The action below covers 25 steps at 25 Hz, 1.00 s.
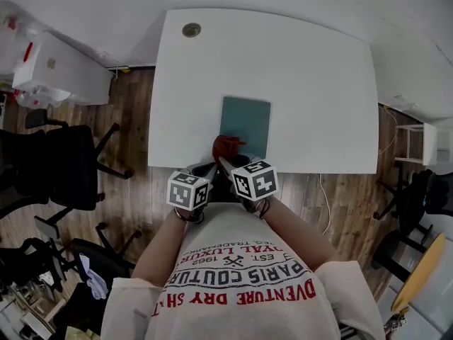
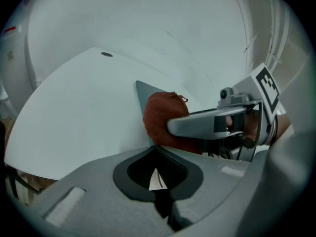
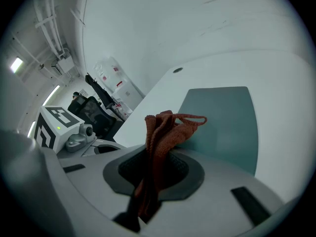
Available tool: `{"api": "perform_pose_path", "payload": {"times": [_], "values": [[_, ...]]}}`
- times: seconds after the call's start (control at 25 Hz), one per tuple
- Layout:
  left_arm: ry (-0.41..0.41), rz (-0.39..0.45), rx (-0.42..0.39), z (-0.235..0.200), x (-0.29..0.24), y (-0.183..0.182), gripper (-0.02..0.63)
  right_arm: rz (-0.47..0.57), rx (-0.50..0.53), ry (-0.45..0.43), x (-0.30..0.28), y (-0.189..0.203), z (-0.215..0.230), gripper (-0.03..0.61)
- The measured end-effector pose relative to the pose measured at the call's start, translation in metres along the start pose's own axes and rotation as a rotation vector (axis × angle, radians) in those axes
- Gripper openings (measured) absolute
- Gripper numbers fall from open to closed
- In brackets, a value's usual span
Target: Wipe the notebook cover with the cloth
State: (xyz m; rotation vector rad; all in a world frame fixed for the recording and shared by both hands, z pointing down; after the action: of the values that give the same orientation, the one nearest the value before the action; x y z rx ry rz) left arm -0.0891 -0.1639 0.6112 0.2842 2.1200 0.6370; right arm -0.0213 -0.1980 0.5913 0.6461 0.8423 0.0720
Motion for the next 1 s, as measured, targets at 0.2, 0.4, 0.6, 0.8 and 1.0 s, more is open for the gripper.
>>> {"api": "perform_pose_path", "payload": {"times": [0.2,0.4,0.6,0.8,1.0], "values": [[0.011,-0.003,-0.007,0.002,0.0,0.0,0.009,0.015,-0.045,0.015,0.005,0.003,0.01,0.08],[0.027,-0.012,-0.032,0.008,-0.001,0.001,0.009,0.038,-0.09,0.04,0.015,0.007,0.024,0.08],[0.037,-0.021,-0.052,0.011,-0.002,-0.002,0.009,0.063,-0.131,0.078,0.031,0.013,0.044,0.081],[0.029,-0.031,-0.062,0.013,-0.004,-0.007,0.009,0.083,-0.16,0.11,0.05,0.02,0.065,0.083],[0.022,-0.043,-0.072,0.015,-0.009,-0.011,0.009,0.109,-0.187,0.137,0.07,0.027,0.087,0.087]]}}
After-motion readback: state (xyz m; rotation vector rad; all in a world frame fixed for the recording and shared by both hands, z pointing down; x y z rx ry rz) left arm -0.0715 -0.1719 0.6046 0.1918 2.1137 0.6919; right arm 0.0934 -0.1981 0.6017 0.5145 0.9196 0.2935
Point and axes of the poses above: the fingertips, and each gripper's own axes: x backward along the fingers, z to its right, y out of its underside, the point moved 4 cm from there along x, backward along the fingers, and after that the axes turned 2 degrees about z, right-handed, at the moved point
